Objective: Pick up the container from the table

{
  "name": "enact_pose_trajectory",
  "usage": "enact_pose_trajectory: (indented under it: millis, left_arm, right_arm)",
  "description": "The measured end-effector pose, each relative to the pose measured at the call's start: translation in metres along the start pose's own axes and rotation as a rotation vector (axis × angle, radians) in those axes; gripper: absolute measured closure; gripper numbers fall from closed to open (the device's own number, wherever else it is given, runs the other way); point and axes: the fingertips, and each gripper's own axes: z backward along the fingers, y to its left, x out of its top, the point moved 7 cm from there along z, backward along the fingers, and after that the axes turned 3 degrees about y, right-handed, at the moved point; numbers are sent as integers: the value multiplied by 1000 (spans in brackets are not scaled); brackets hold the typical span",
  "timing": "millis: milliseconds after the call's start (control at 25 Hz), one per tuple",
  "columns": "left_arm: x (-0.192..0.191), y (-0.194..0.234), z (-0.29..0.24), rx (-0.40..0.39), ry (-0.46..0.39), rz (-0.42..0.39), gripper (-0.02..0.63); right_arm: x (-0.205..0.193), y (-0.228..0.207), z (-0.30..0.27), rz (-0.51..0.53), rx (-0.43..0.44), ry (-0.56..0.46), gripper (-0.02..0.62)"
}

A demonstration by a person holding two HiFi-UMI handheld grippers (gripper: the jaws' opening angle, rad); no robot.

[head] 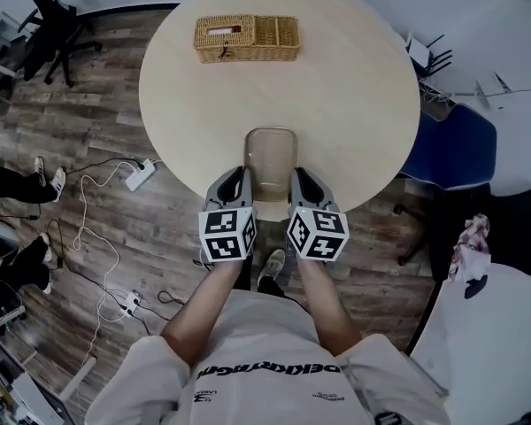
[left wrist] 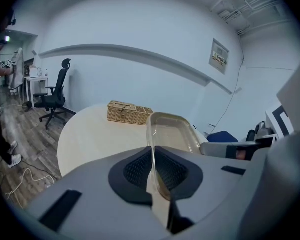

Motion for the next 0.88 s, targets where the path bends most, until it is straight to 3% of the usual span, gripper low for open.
enact_pose_trajectory:
  millis: [880]
  left_arm:
    - [18, -66, 118, 15, -180, -30, 573]
  right_arm:
    - [22, 24, 126, 94, 75, -146, 537]
